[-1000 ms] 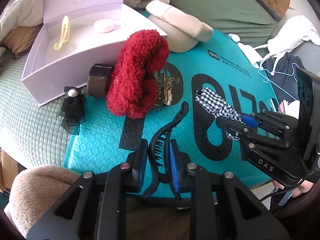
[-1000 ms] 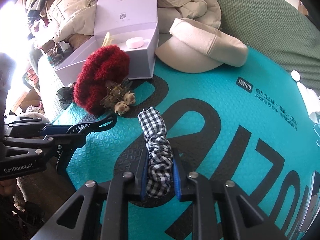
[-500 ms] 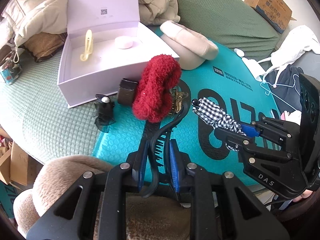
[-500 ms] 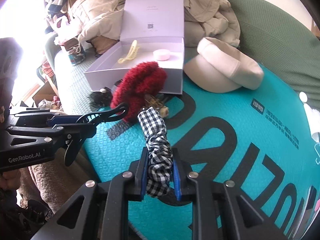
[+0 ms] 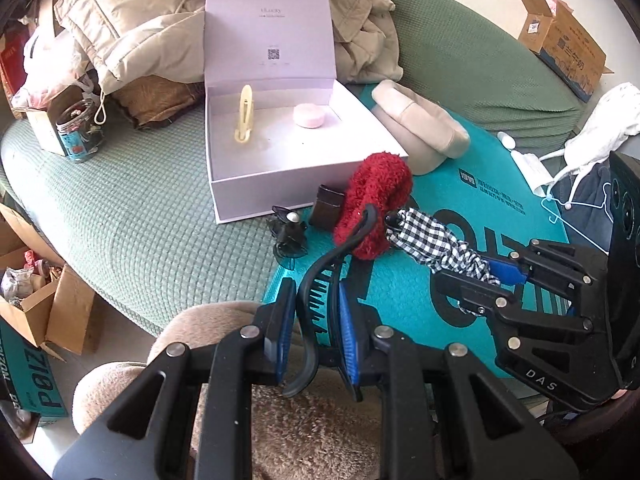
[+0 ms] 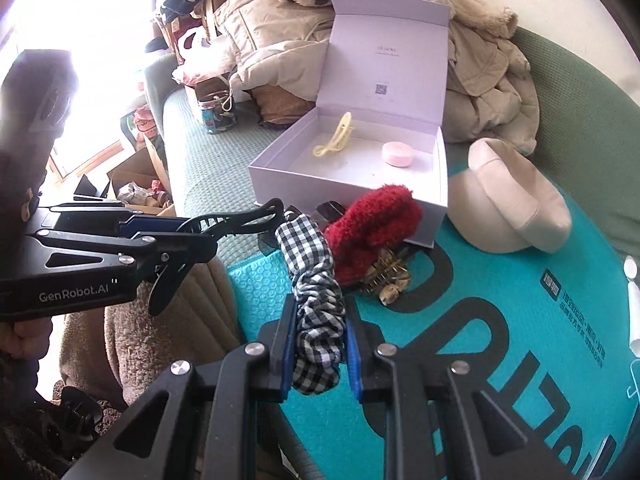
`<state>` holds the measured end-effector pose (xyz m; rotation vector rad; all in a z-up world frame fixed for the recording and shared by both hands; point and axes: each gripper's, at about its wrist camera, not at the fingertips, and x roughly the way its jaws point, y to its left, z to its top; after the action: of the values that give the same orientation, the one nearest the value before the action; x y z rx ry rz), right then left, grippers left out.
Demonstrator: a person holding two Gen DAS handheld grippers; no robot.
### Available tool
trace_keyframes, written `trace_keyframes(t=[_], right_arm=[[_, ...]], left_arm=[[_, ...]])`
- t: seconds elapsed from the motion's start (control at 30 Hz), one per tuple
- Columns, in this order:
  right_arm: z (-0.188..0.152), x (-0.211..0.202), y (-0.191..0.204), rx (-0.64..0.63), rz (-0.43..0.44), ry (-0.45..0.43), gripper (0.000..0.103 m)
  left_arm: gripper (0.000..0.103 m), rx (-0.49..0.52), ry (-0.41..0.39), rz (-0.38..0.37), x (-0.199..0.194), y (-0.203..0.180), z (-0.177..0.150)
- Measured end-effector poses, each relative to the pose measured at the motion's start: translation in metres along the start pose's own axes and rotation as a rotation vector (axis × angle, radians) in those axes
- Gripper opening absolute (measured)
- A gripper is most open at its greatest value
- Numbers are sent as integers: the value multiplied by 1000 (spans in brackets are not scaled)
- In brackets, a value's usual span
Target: Organize objects
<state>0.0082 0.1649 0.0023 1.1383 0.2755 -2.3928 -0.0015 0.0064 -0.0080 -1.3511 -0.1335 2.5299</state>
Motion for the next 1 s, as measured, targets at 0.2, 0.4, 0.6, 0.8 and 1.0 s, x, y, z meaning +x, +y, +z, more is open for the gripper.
trace_keyframes(t=[0.2, 0.4, 0.6, 0.8, 1.0], right_arm=[[21, -4, 16, -62, 33, -29, 20], [45, -1, 22, -105, 51, -49, 20], [63, 14, 20, -119, 64, -44, 20], [83, 32, 14, -141, 61, -41, 20], [104, 51, 4, -148, 59, -45, 20]], left_arm=[[20, -28, -33, 27, -20, 17, 11], [20, -37, -53, 51, -32, 31, 27], [20, -58, -44, 64, -22, 48, 43], [20, -63, -33, 66, -5, 62, 65], [20, -50, -14, 62, 16, 71, 89]])
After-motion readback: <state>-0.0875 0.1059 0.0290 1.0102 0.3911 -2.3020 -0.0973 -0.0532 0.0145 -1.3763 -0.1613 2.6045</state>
